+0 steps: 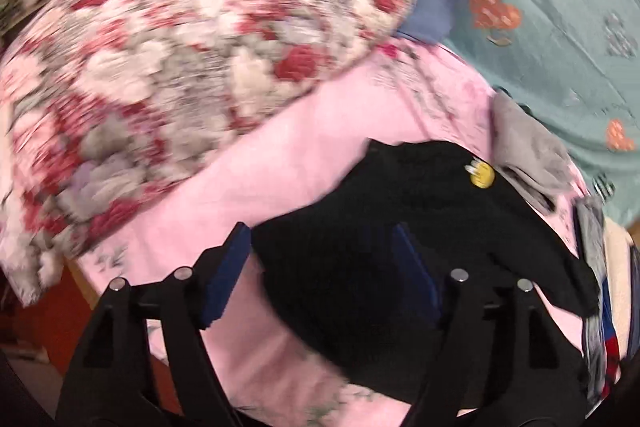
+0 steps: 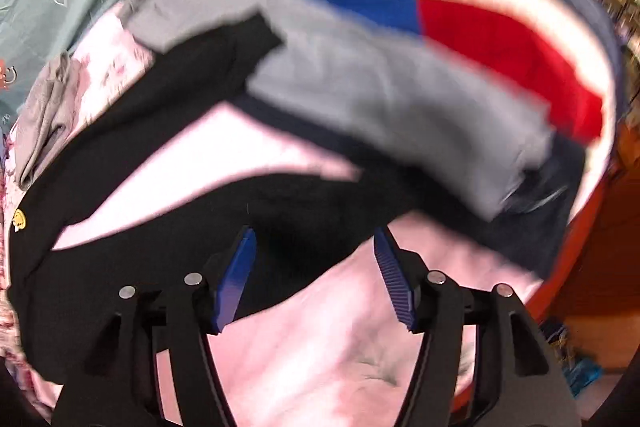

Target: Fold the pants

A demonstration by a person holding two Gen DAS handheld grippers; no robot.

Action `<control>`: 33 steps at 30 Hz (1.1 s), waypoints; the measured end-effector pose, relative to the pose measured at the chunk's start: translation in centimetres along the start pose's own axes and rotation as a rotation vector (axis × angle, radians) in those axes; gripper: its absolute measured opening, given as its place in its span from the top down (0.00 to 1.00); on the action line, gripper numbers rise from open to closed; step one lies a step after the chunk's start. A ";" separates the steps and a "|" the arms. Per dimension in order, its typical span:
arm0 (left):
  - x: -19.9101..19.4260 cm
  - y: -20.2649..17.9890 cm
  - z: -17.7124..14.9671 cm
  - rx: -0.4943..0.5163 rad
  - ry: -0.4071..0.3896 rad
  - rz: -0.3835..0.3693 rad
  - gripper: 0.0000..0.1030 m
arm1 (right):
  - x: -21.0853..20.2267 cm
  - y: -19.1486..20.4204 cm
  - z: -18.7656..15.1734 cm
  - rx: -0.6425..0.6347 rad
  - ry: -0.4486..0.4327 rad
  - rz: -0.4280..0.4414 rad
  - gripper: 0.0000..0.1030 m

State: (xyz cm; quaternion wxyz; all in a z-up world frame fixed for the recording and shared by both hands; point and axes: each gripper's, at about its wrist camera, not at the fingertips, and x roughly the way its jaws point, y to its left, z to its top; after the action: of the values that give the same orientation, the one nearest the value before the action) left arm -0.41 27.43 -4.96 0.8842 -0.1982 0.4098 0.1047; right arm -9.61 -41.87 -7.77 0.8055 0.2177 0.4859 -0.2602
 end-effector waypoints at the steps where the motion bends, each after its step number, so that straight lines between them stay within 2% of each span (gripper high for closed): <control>1: 1.0 -1.4 0.6 0.026 0.036 -0.039 0.25 | -0.9 0.1 1.1 0.017 -0.040 0.065 0.26; 2: 2.1 -2.7 1.0 0.045 0.071 -0.073 0.25 | -1.3 0.2 2.1 0.028 -0.058 0.141 0.18; 3: 3.2 -3.9 1.3 0.067 0.107 -0.109 0.25 | -0.9 0.8 3.8 0.030 -0.058 0.229 0.17; 4: 5.1 -5.7 1.5 0.099 0.157 -0.142 0.25 | -0.1 1.3 5.2 0.022 -0.045 0.268 0.17; 6: 8.4 -8.1 1.6 0.151 0.234 -0.155 0.25 | 3.1 3.2 8.7 0.017 0.001 0.346 0.17; 9: 12.5 -10.3 0.8 0.183 0.329 -0.149 0.26 | 8.5 4.6 11.8 0.048 0.092 0.320 0.17; 11: 14.4 -10.8 0.5 0.193 0.361 -0.135 0.26 | 11.9 5.2 13.0 0.073 0.140 0.276 0.17; 13: 15.6 -10.8 -0.1 0.194 0.378 -0.110 0.26 | 14.2 5.5 13.7 0.084 0.174 0.274 0.18; 14: 16.1 -10.7 -0.4 0.195 0.384 -0.102 0.26 | 14.7 5.7 13.6 0.083 0.174 0.272 0.22; 16: 16.1 -11.1 -0.8 0.216 0.373 -0.085 0.27 | 15.3 5.9 13.8 0.081 0.169 0.274 0.67; 17: 16.0 -11.2 -0.9 0.233 0.373 -0.072 0.30 | 15.8 5.8 13.7 0.083 0.174 0.272 0.96; 18: 15.8 -11.1 -1.0 0.239 0.376 -0.064 0.32 | 15.8 5.6 13.7 0.094 0.174 0.288 0.96; 19: 15.7 -10.8 -1.1 0.241 0.378 -0.059 0.39 | 15.4 5.1 13.7 0.113 0.146 0.293 0.96; 23: 15.2 -9.5 -1.3 0.214 0.381 -0.087 0.43 | 11.4 3.5 13.4 0.119 0.033 0.246 0.97; 25: 15.2 -9.4 -1.2 0.216 0.382 -0.091 0.43 | 10.5 3.0 13.7 0.118 0.005 0.208 0.97; 29: 15.4 -10.1 -1.1 0.275 0.380 -0.066 0.38 | 13.9 3.7 13.1 0.066 0.106 0.123 0.95; 30: 15.0 -10.1 -1.3 0.285 0.395 -0.062 0.38 | 14.8 4.2 12.9 0.049 0.139 0.101 0.89; 31: 14.5 -10.0 -1.1 0.292 0.420 -0.070 0.38 | 15.2 4.7 12.6 0.019 0.144 0.077 0.89; 32: 14.1 -10.4 -0.9 0.300 0.425 -0.080 0.38 | 15.0 5.0 12.6 -0.006 0.141 0.055 0.81; 33: 13.2 -10.4 -0.2 0.318 0.410 -0.086 0.36 | 14.3 5.4 12.6 -0.028 0.160 0.032 0.66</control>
State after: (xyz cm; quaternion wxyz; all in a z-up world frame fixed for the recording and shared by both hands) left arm 11.54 18.31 -12.46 0.8065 -0.0909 0.5828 -0.0412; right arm 7.88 -48.26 -14.62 0.7712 0.2341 0.5488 -0.2220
